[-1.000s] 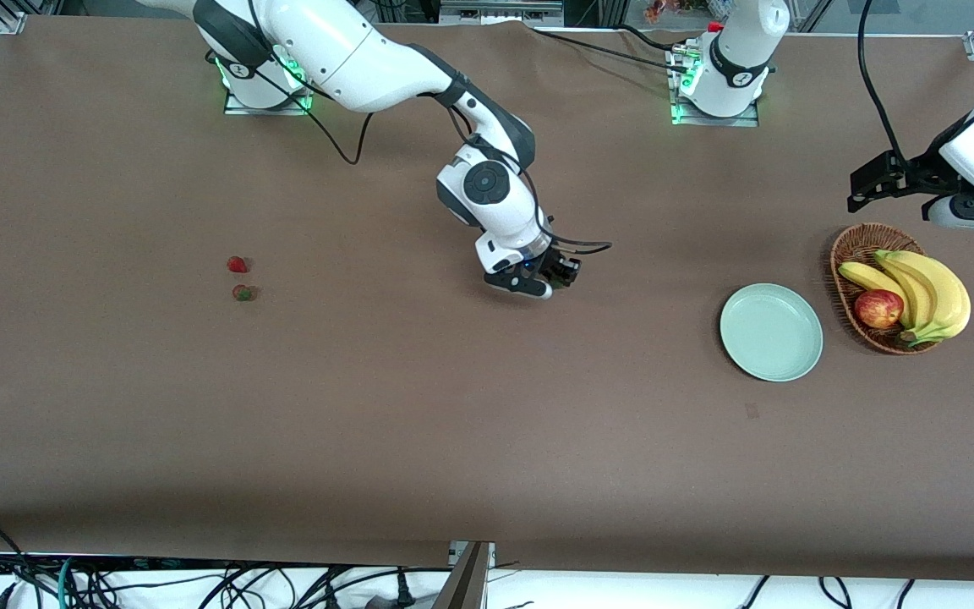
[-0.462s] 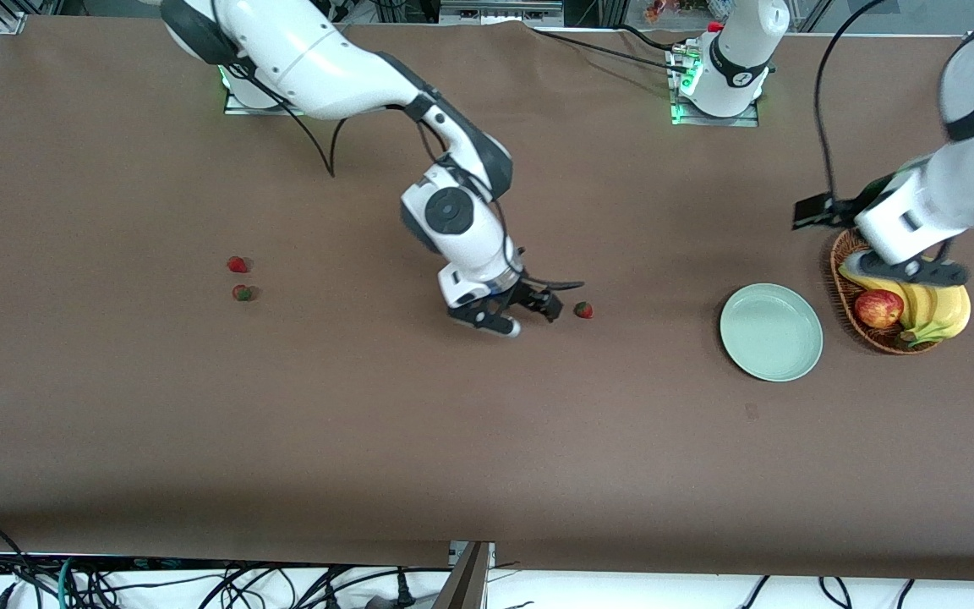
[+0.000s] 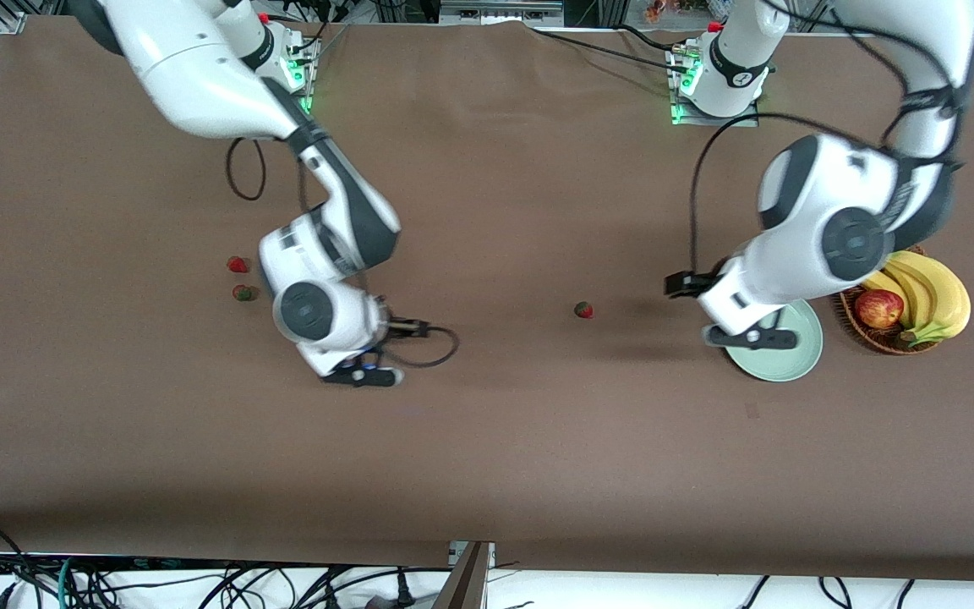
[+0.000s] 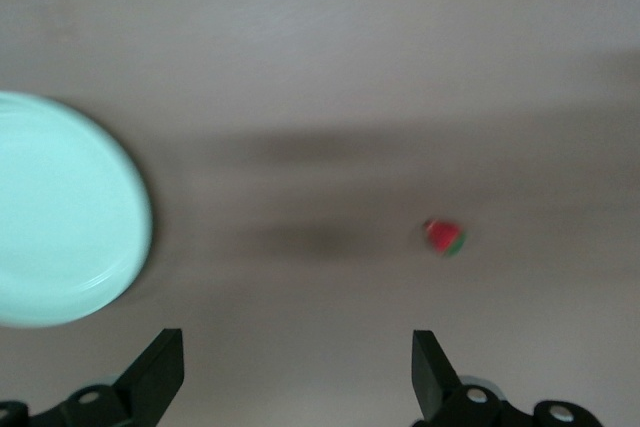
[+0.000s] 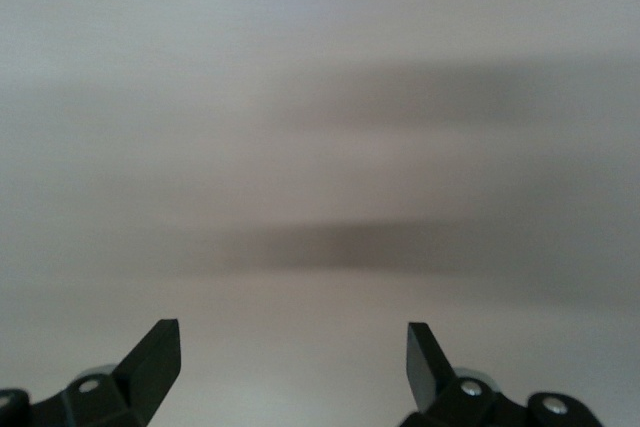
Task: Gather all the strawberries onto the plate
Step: 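Grasp the middle strawberry with the left gripper while the right gripper withdraws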
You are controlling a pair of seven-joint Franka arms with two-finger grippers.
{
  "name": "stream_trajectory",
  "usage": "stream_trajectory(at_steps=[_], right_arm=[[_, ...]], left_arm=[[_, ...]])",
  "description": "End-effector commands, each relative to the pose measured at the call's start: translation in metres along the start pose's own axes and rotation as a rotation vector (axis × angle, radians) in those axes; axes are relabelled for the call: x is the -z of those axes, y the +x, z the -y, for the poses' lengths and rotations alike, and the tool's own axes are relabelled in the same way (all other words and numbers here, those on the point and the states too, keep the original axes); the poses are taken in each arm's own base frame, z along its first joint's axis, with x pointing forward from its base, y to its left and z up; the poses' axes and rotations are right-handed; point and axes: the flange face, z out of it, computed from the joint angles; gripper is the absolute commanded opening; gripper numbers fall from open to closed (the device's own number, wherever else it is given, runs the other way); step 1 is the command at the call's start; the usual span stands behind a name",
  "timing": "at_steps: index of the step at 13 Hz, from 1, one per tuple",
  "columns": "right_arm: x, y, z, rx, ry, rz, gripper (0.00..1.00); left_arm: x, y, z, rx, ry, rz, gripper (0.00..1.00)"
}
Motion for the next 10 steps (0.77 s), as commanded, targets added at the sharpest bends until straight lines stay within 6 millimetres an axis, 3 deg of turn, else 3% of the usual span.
stream_trajectory(at_steps=[1,5,7,10], right_arm=[[0.005,0.004,-0.062,0.092,-0.109,0.062,1.00],[-0.002,0.010,-0.141,0.217,-0.207,0.133,1.00],[-0.008,0.009,-0.171,0.249,-0.211,0.160,1.00],[-0.026,0.003,-0.203,0.265,-0.197,0.189,1.00]], left_arm=[[-0.059,-0.008,-0.059,0.088,0.018,-0.037,1.00],[-0.142,-0.015,-0.065,0.060,0.029,-0.171,1.00],[-0.181,-0.031,-0.086,0.034,0.039,-0.145,1.00],[-0.189,-0.030,-0.097,0.050,0.016,-0.173,1.00]])
